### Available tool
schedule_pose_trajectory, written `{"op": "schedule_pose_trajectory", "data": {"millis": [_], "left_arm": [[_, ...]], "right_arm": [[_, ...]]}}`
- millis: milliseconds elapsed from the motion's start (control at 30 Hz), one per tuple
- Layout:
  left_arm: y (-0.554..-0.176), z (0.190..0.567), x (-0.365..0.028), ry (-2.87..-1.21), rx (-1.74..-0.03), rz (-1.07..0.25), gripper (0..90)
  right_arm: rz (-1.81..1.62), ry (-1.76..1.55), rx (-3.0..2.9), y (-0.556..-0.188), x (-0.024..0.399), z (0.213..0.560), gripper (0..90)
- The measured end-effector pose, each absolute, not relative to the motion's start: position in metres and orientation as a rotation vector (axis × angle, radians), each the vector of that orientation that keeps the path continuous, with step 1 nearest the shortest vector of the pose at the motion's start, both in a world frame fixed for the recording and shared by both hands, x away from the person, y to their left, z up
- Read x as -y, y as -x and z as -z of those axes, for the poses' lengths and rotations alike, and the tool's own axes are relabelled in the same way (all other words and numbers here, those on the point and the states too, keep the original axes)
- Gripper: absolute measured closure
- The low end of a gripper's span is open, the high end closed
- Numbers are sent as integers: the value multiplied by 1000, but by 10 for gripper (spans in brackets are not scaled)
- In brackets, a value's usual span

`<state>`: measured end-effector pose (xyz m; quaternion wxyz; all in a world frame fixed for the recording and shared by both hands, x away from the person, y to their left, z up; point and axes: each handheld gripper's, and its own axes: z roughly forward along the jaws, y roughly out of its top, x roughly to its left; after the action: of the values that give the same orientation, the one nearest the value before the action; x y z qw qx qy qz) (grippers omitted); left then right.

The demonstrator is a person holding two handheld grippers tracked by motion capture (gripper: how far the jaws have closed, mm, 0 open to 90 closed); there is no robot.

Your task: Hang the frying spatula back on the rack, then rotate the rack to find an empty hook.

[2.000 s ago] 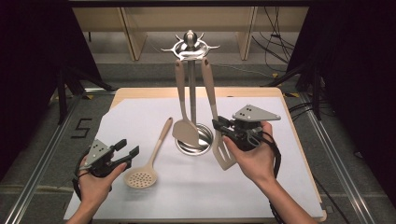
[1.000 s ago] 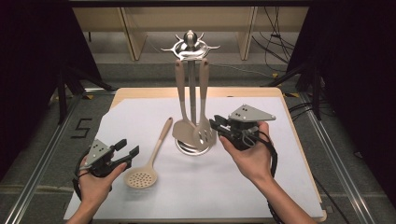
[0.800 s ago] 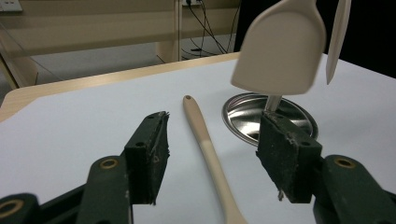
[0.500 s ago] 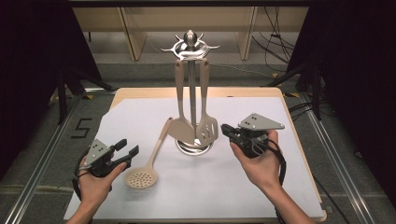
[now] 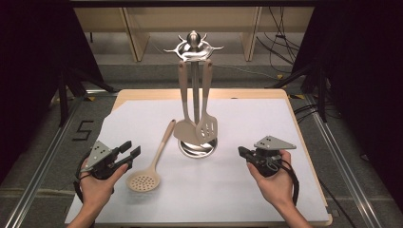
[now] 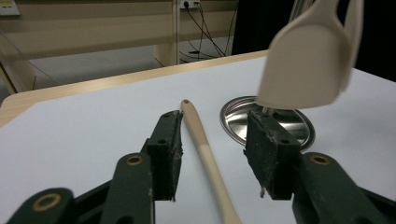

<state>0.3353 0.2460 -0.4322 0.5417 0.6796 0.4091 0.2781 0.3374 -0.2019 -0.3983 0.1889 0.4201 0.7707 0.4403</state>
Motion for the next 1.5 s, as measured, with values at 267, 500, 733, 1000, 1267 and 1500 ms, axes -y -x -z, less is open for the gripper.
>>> {"op": "schedule_pose_trajectory", "data": {"millis": [267, 500, 733, 1000, 1267, 1500], "left_arm": [[-332, 424, -246, -1567, -974, -714, 699], [-328, 417, -247, -1560, -953, -713, 788], [-329, 397, -236, -1562, -909, -698, 890], [-342, 359, -215, -1518, -826, -685, 892], [-350, 308, -189, -1475, -712, -704, 893], [-352, 269, -159, -1472, -641, -694, 892]], "right_arm": [[-1211, -1198, -2161, -338, 209, 407, 869], [-1191, -1154, -2166, -339, 210, 407, 862], [-1176, -1177, -2175, -344, 212, 410, 855], [-1142, -1208, -2189, -348, 213, 415, 848], [-1132, -1219, -2194, -348, 210, 417, 845], [-1140, -1219, -2196, -348, 211, 417, 840]]}}
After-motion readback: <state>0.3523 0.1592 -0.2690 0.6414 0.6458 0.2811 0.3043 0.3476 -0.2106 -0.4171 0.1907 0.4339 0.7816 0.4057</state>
